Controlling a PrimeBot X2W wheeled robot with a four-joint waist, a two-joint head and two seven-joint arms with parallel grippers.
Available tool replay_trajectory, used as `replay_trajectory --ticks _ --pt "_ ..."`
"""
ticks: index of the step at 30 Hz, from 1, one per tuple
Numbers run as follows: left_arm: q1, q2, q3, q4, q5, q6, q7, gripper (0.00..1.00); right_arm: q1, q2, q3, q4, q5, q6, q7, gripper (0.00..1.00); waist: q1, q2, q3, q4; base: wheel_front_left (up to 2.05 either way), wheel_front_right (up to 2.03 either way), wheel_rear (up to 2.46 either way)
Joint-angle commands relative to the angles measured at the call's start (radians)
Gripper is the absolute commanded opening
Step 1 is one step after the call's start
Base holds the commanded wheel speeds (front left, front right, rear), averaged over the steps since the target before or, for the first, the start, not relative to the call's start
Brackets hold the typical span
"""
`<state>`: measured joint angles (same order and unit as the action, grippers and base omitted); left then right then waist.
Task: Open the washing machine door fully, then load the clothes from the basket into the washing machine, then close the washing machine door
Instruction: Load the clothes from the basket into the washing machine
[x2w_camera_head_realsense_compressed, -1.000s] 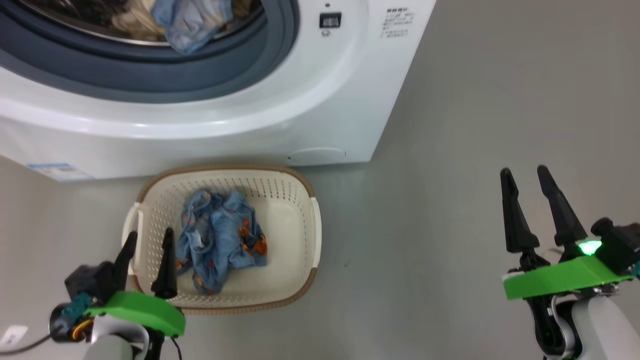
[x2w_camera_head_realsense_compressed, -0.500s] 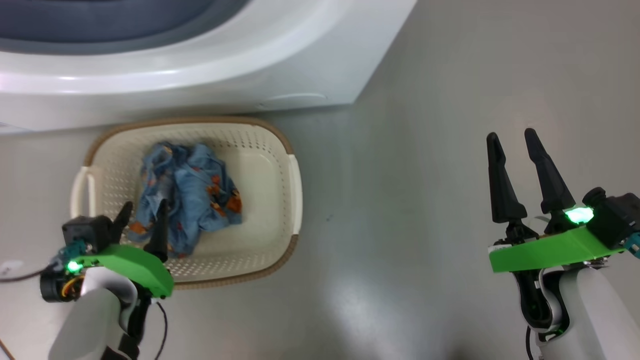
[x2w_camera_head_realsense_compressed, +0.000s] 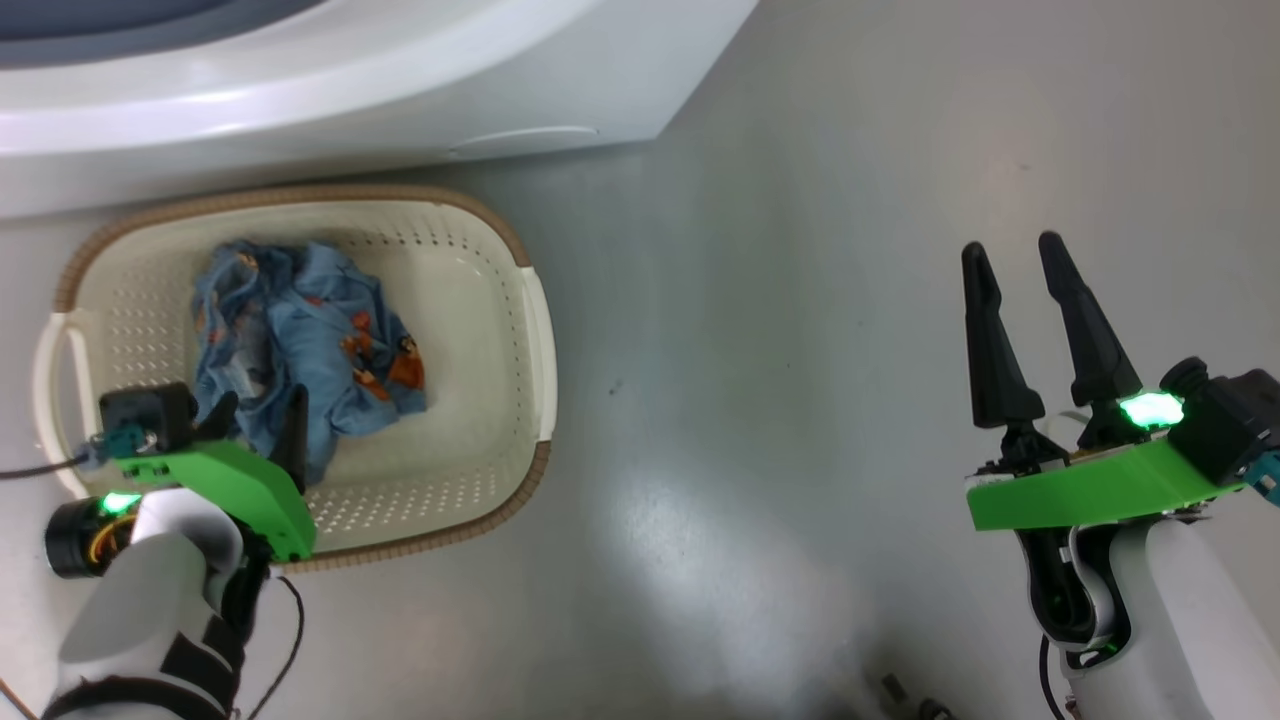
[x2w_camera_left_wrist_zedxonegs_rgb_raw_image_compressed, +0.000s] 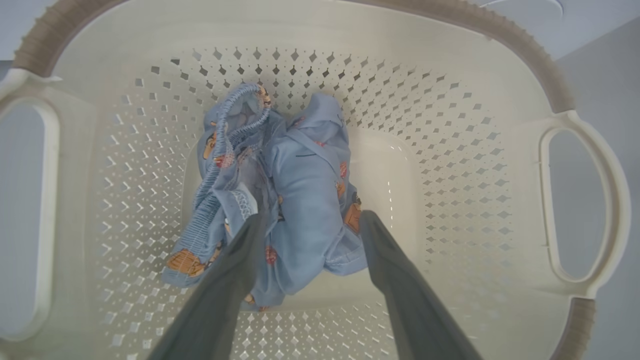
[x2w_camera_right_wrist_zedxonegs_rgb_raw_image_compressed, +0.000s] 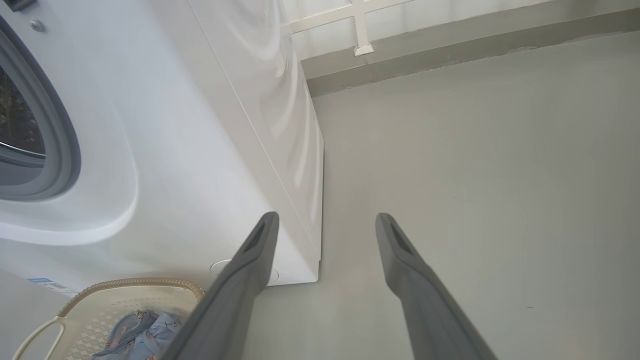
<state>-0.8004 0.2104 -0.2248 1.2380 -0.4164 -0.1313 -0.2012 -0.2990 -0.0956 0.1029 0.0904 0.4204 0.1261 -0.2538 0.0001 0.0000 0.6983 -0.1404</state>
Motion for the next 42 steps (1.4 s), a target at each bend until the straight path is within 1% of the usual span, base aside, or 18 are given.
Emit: replay_trajectory --ticks 1,10,18,27,35,42 --pt "-0.004 0.049 0.008 0.006 -0.018 0.001 0.011 1.0 0.0 0.001 0.026 -0.029 -0.012 0.005 -0.008 1.0 -0.0001 0.0 0.024 -0.011 0.0 0.0 0.0" --pt "-0.066 0.092 -0.008 0.04 -0.043 0.001 0.072 1.0 -0.018 0.006 0.047 -0.043 -0.014 0.005 -0.008 1.0 -0.0001 0.0 0.075 -0.031 0.0 0.0 0.0" --pt "-0.098 0.106 -0.016 0.049 -0.045 0.018 0.109 1.0 -0.019 0.011 0.056 -0.052 -0.014 0.005 -0.008 1.0 -0.0001 0.0 0.106 -0.044 0.0 0.0 0.0" --pt "-0.14 0.12 -0.046 0.051 -0.04 0.009 0.14 1.0 -0.031 0.017 0.068 -0.06 -0.012 0.005 -0.008 1.0 -0.0001 0.0 0.145 -0.061 0.0 0.0 0.0" --pt "-0.17 0.108 -0.092 0.049 -0.053 0.001 0.151 1.0 -0.037 0.021 0.075 -0.064 -0.013 0.005 -0.008 1.0 -0.0001 0.0 0.168 -0.07 0.0 0.0 0.0" --pt "-0.182 0.129 -0.138 0.044 -0.077 0.001 0.171 1.0 -0.042 0.024 0.087 -0.07 -0.013 0.005 -0.008 1.0 -0.0001 0.0 0.182 -0.084 0.0 0.0 0.0"
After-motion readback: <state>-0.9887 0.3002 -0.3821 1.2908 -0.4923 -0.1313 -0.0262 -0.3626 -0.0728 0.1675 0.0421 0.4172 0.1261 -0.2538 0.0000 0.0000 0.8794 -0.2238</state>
